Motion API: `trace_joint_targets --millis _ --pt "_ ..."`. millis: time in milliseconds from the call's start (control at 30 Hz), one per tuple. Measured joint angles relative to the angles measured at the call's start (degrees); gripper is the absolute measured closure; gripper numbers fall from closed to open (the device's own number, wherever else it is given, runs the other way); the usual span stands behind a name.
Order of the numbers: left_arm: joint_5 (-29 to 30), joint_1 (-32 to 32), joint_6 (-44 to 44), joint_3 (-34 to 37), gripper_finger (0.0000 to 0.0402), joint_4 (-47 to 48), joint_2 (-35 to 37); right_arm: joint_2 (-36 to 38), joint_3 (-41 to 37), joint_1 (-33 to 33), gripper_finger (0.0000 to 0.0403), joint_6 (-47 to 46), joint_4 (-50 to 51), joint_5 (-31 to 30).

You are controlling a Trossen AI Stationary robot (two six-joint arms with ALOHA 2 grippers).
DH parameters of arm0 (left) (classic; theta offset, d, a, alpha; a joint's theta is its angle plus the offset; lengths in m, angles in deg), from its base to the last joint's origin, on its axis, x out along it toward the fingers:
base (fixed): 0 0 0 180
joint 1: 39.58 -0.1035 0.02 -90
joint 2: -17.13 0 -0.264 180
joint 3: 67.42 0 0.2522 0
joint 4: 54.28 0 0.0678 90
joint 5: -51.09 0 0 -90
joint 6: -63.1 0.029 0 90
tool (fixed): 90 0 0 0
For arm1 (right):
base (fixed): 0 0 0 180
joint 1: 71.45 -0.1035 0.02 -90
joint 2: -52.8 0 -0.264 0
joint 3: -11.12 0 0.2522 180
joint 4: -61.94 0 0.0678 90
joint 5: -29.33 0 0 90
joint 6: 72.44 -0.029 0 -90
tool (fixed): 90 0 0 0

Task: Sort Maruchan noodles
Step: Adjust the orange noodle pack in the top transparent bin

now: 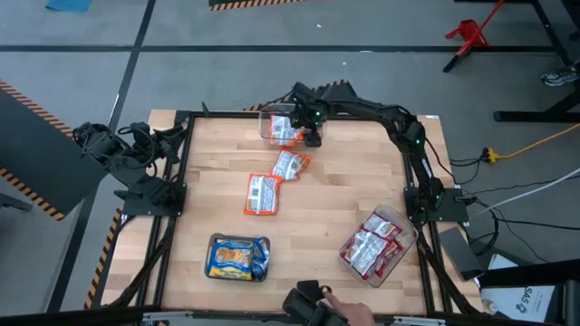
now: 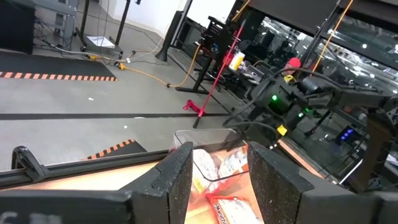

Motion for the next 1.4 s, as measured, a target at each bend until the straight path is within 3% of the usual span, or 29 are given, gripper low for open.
trace_joint_targets --millis 233,467,533,667,833,933,1033,1100,1233,1400 --pt "0.0 0.0 -0.3 0.0 0.0255 0.0 0.0 0.0 -5.6 0.0 0.0168 0.0 -5.1 -1.4" --pt "0.2 0.0 -0.4 0.0 0.0255 0.0 0.0 0.0 -4.7 0.0 0.0350 0.2 -3.0 -1.5" --pt "0.2 0.0 -0.4 0.0 0.0255 0.0 0.0 0.0 -3.7 0.0 0.0382 0.2 -2.8 -1.5" --pt "0.2 0.0 -0.4 0.0 0.0255 0.0 0.0 -0.1 -0.4 0.1 0.0369 -1.5 -1.8 -2.0" --pt "0.2 0.0 -0.4 0.0 0.0255 0.0 0.0 -0.1 6.7 0.9 0.0385 -5.0 2.8 -0.4" --pt "0.0 0.0 -0.3 0.0 0.0255 0.0 0.0 -0.1 11.3 2.3 0.0385 -14.5 4.1 4.0" --pt "-0.1 0.0 -0.3 0.0 0.0255 0.0 0.0 -0.1 15.2 4.5 0.0385 -27.7 4.4 15.2" --pt "-0.1 0.0 -0.3 0.0 0.0255 0.4 0.0 -0.1 17.4 5.4 0.0385 -35.3 3.7 19.5" --pt "-0.2 0.0 -0.3 0.0 0.0255 1.1 0.0 0.0 19.5 6.6 0.0385 -47.7 2.9 19.9" --pt "-0.2 0.0 -0.3 0.0 0.0255 1.1 0.0 0.8 19.5 6.4 0.0385 -54.3 -2.3 21.8"
